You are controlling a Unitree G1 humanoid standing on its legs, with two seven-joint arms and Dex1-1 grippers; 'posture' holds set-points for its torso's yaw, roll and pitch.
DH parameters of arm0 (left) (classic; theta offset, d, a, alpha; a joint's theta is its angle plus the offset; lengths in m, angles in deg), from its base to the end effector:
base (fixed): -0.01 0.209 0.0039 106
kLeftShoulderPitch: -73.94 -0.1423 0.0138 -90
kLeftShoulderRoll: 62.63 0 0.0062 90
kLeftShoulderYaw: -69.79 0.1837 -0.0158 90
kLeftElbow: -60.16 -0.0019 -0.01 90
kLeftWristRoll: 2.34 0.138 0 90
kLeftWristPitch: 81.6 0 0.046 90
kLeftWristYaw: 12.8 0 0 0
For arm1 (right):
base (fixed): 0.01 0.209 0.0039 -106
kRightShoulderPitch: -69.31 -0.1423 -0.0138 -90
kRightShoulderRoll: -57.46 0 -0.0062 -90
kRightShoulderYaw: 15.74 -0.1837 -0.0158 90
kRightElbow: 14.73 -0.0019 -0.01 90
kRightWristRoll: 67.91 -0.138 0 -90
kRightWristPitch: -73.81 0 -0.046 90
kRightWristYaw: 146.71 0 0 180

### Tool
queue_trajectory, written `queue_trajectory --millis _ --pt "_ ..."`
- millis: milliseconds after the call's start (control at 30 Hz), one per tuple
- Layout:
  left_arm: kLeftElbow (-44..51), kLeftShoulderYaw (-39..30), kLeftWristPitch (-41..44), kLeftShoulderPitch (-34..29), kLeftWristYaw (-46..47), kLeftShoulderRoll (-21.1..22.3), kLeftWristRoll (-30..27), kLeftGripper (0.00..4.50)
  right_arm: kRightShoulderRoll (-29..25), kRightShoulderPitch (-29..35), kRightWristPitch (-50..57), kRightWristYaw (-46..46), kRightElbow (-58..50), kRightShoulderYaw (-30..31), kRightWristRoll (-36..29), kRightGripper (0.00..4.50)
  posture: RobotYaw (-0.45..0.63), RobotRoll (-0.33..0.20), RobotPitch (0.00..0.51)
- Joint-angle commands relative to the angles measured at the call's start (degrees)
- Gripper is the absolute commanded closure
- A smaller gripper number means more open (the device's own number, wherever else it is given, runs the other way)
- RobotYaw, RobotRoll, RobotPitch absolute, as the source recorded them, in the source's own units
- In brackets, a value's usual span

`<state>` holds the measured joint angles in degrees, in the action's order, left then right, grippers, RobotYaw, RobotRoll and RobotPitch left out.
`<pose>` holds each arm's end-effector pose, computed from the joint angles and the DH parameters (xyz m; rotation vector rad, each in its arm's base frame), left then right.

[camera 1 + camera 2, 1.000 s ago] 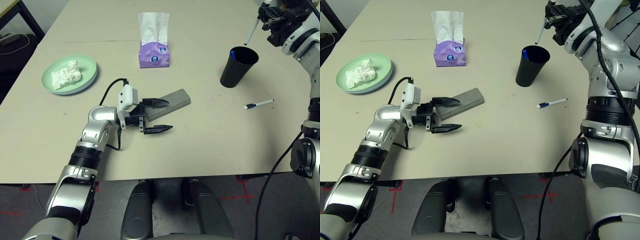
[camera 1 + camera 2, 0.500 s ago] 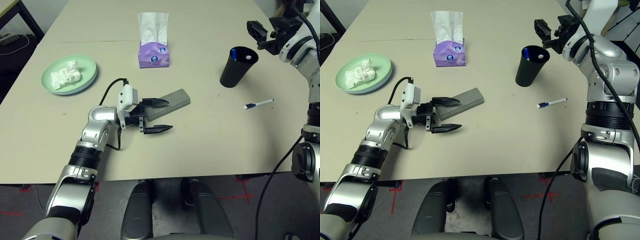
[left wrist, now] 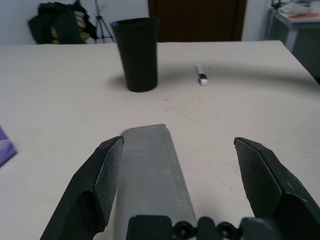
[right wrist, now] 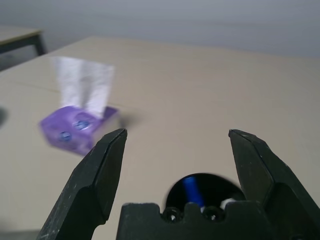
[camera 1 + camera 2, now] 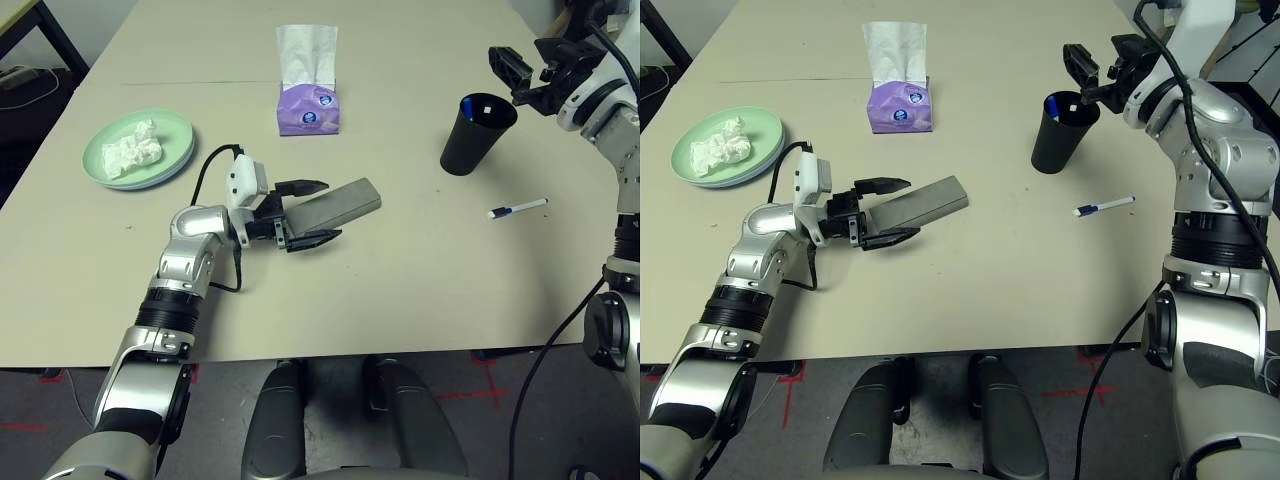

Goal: Organize and tidy the items on the table.

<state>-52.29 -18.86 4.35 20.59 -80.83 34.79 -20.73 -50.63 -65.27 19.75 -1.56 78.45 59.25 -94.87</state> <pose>0.3128 0.2035 0.1546 0.2620 -0.2321 -1.2103 0.2874 -0.2524 0.2565 -0.0486 -0.2073 0.5381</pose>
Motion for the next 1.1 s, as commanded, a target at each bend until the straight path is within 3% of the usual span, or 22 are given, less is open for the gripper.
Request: queue_trajectory --millis 33,133,233,333,400,567,800,1100 --pt "0.8 -1.4 0.9 0.6 1.3 0.3 -1.1 0.00 -5.3 5.9 3.5 -8.0 -6.2 0.4 -4.0 0.04 0.04 0.000 0.169" --pt "0.8 -1.6 1.3 1.3 1.0 0.9 -1.1 0.00 -11.0 10.0 3.3 -14.4 -8.2 3.9 -2.9 0.04 0.03 0.000 0.171" --pt "0.5 -1.5 1.7 1.7 0.7 1.1 -0.9 0.00 -17.8 12.0 -2.3 -21.0 -6.0 10.5 3.5 0.04 0.03 0.000 0.173" --pt "0.6 -1.2 2.3 1.8 0.6 0.9 -0.7 0.00 -24.5 10.1 -13.1 -31.1 2.2 19.5 12.6 0.04 0.04 0.000 0.179" --pt "0.7 -1.1 2.4 1.9 0.8 0.7 -0.6 0.00 -26.0 7.9 -18.3 -35.2 6.7 22.8 16.2 0.04 0.04 0.000 0.184" --pt "1.5 -1.4 3.0 1.2 3.3 0.2 0.0 0.00 -25.1 -2.2 -33.0 -40.6 22.0 31.0 28.3 0.04 0.07 0.000 0.199" --pt "5.6 -1.9 5.2 -1.7 6.5 0.4 -0.9 0.00 -21.2 -12.7 -44.7 -43.5 36.4 36.2 38.3 0.04 0.10 0.000 0.218" --pt "9.0 -2.1 7.1 -3.5 7.0 0.9 -1.5 0.00 -18.3 -17.4 -54.6 -43.7 45.0 39.2 46.0 0.04 0.12 0.000 0.225"
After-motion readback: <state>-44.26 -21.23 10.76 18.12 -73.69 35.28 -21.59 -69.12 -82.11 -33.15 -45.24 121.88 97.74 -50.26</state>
